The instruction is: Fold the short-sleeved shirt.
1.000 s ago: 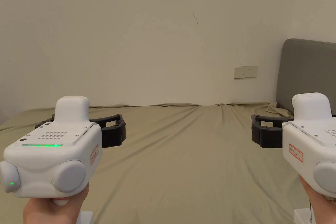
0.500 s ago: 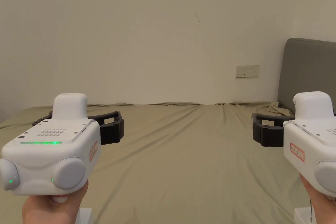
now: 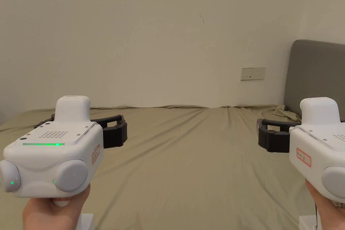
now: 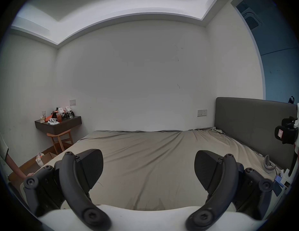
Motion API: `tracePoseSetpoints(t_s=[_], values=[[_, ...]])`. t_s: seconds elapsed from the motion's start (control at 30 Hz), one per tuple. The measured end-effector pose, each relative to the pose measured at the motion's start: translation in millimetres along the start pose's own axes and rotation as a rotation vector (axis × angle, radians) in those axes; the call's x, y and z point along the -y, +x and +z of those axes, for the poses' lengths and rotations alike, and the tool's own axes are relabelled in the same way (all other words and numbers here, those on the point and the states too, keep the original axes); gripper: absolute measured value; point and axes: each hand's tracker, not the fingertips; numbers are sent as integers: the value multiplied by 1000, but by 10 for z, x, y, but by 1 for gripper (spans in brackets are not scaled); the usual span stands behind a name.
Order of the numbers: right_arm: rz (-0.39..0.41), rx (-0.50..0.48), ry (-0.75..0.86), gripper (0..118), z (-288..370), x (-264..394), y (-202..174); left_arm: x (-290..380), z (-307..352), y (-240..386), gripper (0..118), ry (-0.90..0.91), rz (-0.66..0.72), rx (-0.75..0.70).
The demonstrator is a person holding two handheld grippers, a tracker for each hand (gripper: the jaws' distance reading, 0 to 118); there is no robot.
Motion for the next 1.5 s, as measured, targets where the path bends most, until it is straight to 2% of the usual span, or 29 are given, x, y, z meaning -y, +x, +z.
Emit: tracePoseSetpoints(t_s=[1.5], values=[[12,6,6,118,34,-21,-33,-2,-60,-14,116,-19,9,-13]])
